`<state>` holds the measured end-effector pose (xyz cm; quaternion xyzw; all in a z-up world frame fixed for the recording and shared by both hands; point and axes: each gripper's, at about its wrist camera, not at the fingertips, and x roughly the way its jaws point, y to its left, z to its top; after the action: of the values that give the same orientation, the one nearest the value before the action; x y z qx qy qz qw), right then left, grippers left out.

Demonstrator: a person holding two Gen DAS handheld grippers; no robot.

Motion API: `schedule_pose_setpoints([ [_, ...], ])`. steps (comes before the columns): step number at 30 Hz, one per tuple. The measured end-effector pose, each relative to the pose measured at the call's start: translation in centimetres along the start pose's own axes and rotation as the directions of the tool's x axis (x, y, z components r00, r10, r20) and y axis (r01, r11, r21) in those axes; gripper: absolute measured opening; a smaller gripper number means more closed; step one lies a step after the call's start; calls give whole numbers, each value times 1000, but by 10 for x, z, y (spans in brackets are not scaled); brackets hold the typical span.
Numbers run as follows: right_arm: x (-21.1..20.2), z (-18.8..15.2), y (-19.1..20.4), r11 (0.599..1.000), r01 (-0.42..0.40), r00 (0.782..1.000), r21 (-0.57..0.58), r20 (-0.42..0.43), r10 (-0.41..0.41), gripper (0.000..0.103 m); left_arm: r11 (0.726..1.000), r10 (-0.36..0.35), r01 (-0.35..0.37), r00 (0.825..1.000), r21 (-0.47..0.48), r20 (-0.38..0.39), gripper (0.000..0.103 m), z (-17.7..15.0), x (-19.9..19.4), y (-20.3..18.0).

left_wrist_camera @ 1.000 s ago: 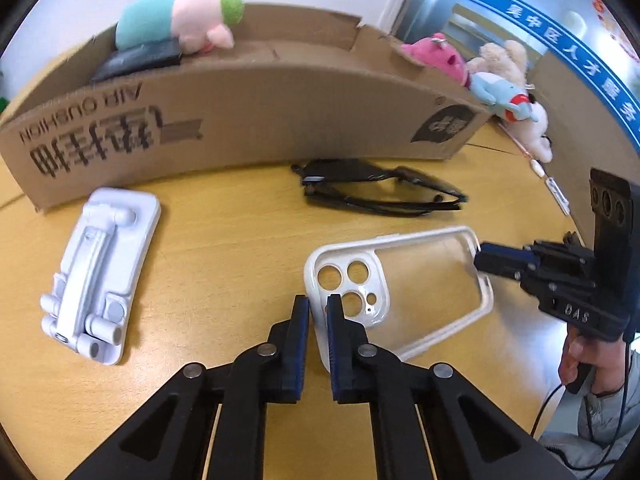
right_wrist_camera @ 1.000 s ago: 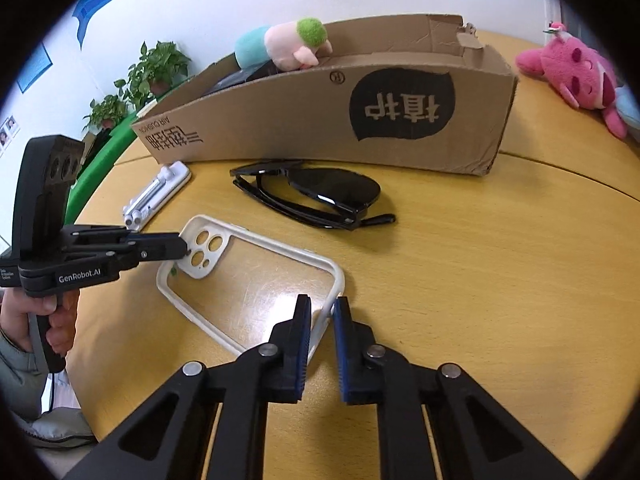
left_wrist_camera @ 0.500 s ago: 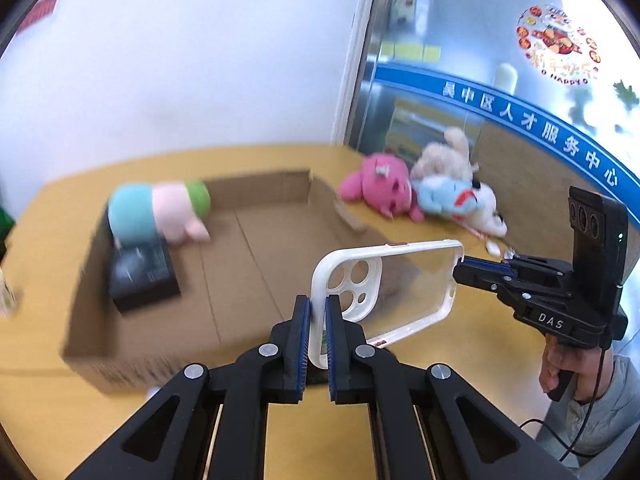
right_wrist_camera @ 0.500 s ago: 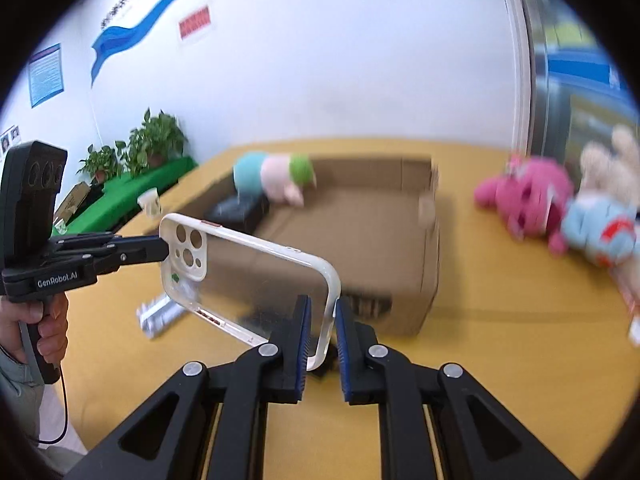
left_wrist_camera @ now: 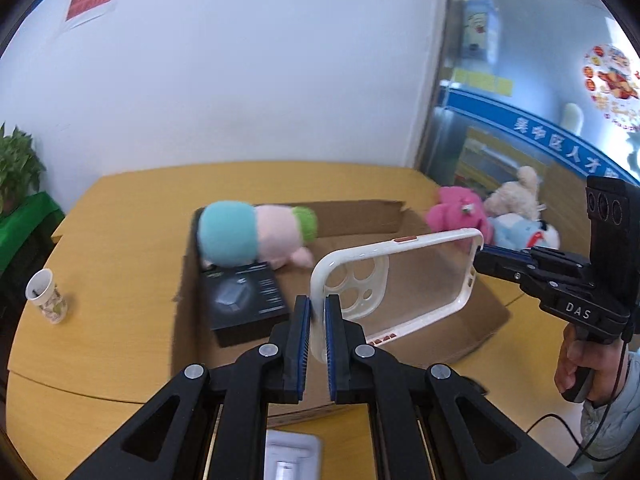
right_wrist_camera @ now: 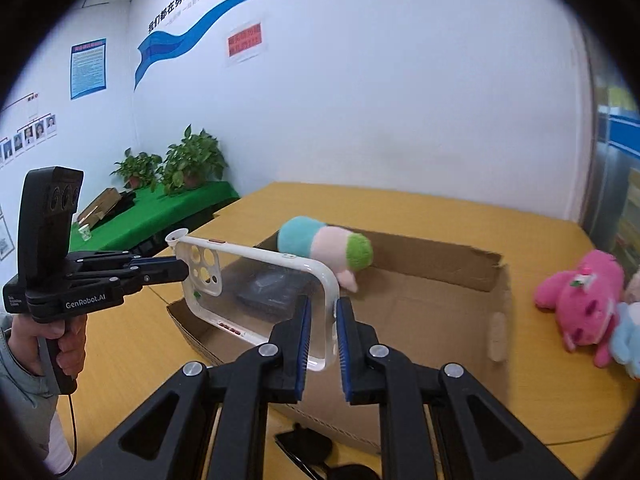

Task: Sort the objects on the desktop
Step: 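Lift the phone case with the right tool and lower it into the box, then open the right tool and move it to the black sunglasses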

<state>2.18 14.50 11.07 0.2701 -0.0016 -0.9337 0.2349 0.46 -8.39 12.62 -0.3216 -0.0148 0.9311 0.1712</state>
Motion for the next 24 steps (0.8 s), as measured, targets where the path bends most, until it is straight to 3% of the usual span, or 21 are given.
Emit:
schedule_pose_setpoints([
  [5,71,-8,8,997,-68,987,41,-144,73,13,995,78,-86,989,-55,-126,4,-1,39,46],
  [8,118,-18,1,990,-100,960,101,-251,123,13,991,116,-129,970,-45,-212,4,-6,65,63],
  [12,160,-33,-8,978,-107,915,176,-368,167,14,980,197,-193,923,45,-329,4,-17,99,68],
  [14,175,-39,-10,971,-107,892,214,-412,189,14,970,245,-223,889,100,-387,4,-25,114,67],
  [18,196,-46,-9,962,-93,852,255,-480,210,15,955,298,-260,854,145,-427,5,-34,131,70],
  [20,199,-45,-8,957,-100,844,273,-486,228,18,952,306,-266,849,153,-431,7,-37,134,72],
  [24,194,-44,-7,947,-112,847,300,-469,249,37,957,291,-258,866,137,-405,13,-34,129,72],
])
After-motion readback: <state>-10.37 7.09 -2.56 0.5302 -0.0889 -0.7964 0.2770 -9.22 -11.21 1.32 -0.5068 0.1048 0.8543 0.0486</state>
